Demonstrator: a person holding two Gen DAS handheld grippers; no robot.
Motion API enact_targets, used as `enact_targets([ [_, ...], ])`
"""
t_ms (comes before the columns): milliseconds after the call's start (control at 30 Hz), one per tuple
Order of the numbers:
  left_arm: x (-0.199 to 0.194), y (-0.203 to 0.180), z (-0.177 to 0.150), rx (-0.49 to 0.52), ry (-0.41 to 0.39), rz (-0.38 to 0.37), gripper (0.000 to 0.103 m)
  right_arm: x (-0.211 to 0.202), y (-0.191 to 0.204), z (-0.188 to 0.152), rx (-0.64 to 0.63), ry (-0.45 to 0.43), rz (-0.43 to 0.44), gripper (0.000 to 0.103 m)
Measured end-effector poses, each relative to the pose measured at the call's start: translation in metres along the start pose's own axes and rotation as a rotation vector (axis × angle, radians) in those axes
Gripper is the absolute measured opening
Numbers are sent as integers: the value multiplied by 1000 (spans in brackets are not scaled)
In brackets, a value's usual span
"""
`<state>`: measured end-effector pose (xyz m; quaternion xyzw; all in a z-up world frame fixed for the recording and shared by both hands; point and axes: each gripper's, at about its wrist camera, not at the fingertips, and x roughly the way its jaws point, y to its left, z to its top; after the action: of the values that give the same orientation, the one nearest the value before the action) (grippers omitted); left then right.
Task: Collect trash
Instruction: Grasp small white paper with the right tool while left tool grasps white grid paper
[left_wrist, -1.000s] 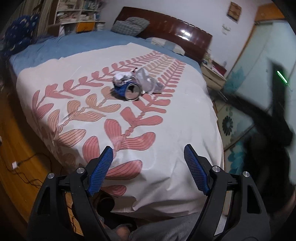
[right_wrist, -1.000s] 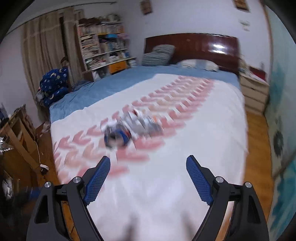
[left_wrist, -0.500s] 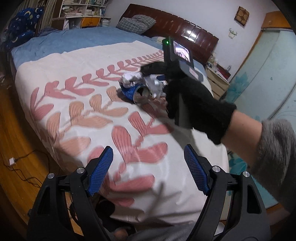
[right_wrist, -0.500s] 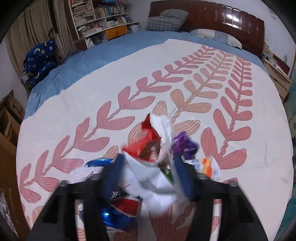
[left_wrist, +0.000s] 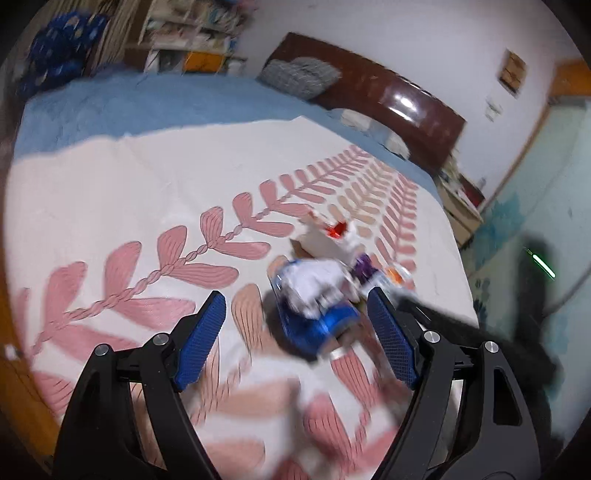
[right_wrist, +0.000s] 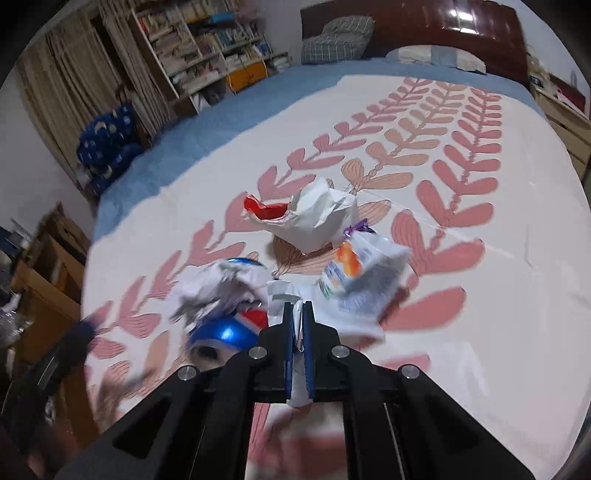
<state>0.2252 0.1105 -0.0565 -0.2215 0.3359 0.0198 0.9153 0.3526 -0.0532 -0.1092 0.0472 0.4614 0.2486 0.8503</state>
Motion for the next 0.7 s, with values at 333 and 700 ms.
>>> enact_targets([
  [333,83,-28,16,46,119,-3,87,-89,-33,-107,179,-40,69,7],
  [700,63,-18,8,8,60,50,42,-147,-33,-173,199,-53,49,7],
])
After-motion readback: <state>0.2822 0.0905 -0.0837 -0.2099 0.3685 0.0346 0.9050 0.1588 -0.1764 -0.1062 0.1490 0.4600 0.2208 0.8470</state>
